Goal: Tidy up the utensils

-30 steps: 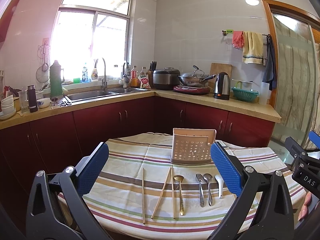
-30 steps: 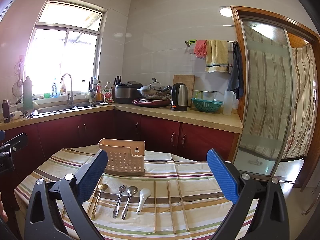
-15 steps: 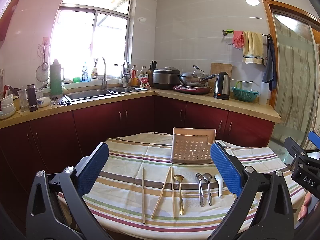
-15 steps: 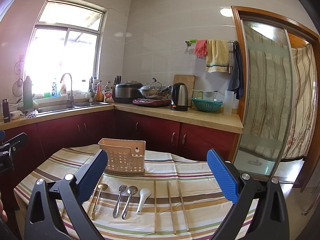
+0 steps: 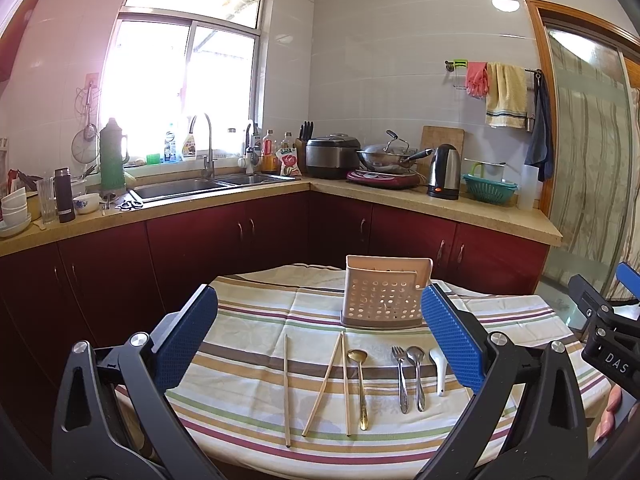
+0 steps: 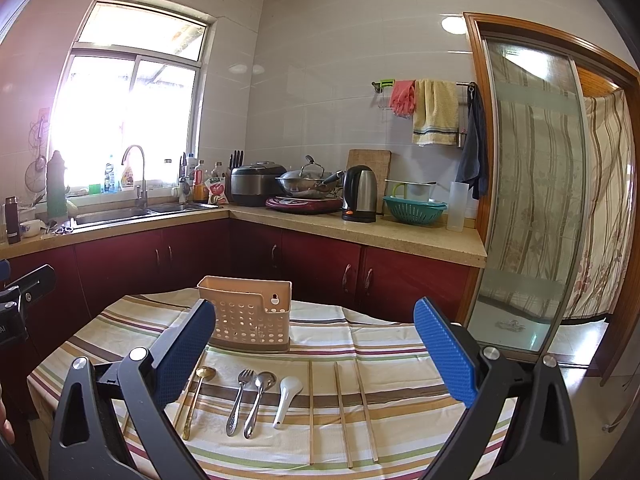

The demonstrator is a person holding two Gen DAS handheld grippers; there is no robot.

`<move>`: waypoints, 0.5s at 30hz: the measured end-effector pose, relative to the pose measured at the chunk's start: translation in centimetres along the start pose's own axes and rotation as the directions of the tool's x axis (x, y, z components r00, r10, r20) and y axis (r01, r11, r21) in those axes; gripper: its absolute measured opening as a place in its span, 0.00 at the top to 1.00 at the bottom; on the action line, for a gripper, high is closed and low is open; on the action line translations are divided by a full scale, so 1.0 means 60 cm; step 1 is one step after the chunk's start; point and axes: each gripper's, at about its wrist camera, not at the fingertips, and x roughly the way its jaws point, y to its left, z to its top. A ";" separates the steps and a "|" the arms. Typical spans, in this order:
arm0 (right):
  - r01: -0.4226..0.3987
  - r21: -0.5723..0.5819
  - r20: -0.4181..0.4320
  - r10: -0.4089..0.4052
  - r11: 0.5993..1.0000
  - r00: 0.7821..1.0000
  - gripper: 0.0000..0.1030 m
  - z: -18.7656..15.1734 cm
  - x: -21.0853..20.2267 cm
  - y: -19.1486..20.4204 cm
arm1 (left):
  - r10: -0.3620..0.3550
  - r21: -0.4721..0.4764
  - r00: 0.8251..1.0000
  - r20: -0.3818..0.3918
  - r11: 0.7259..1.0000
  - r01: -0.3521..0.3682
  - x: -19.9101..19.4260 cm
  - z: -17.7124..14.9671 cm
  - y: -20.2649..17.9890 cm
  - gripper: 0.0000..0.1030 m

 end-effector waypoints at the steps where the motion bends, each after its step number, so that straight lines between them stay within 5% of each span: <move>1: 0.001 -0.001 0.000 -0.001 1.000 1.000 0.05 0.000 0.000 0.000 | 0.000 0.001 1.000 -0.001 1.000 0.000 0.000 0.000 0.000 0.04; 15: 0.001 -0.004 0.000 -0.001 1.000 1.000 0.05 -0.001 0.001 0.002 | 0.000 -0.001 1.000 -0.002 1.000 0.000 0.001 -0.002 0.003 0.04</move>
